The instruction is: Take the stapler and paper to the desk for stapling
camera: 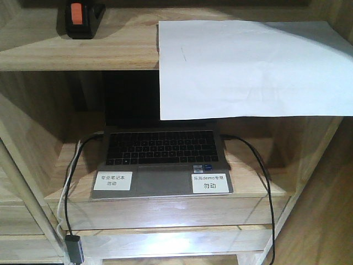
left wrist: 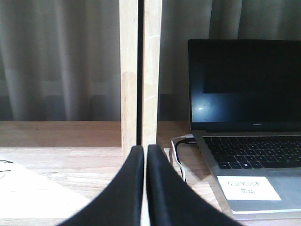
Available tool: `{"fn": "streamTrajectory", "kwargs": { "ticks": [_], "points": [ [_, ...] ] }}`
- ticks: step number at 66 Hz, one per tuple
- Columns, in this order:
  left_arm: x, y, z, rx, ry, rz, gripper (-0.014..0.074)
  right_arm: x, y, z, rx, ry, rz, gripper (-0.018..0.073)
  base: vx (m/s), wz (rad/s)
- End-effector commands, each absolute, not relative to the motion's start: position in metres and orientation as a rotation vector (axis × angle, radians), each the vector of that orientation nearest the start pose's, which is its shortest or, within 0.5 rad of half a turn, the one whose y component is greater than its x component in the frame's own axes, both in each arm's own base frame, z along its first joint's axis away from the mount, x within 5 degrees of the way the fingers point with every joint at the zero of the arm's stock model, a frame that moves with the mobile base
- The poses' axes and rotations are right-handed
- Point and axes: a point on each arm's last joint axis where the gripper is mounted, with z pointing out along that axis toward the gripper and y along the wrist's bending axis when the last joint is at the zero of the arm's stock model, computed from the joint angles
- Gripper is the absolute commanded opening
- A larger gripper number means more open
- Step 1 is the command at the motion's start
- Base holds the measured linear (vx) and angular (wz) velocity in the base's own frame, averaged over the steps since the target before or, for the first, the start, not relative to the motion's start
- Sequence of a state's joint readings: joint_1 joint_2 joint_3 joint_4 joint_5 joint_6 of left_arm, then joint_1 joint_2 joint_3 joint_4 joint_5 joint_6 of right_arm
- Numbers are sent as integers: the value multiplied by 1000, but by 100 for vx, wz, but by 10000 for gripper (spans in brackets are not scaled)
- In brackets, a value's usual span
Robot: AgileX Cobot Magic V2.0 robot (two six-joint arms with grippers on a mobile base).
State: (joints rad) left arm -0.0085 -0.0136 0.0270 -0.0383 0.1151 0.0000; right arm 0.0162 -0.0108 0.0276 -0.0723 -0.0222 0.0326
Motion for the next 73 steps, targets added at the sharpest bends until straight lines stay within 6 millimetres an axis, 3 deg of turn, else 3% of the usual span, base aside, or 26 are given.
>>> {"fn": "streamTrajectory", "kwargs": {
  "ticks": [1,73],
  "points": [
    [57,-1,192,-31,1550,-46,-6,55,1,212,-46,1396,-22,-9,0,0],
    [57,-1,192,-31,1550,-46,-6,55,1,212,-46,1396,-22,-9,0,0]
  ]
}}
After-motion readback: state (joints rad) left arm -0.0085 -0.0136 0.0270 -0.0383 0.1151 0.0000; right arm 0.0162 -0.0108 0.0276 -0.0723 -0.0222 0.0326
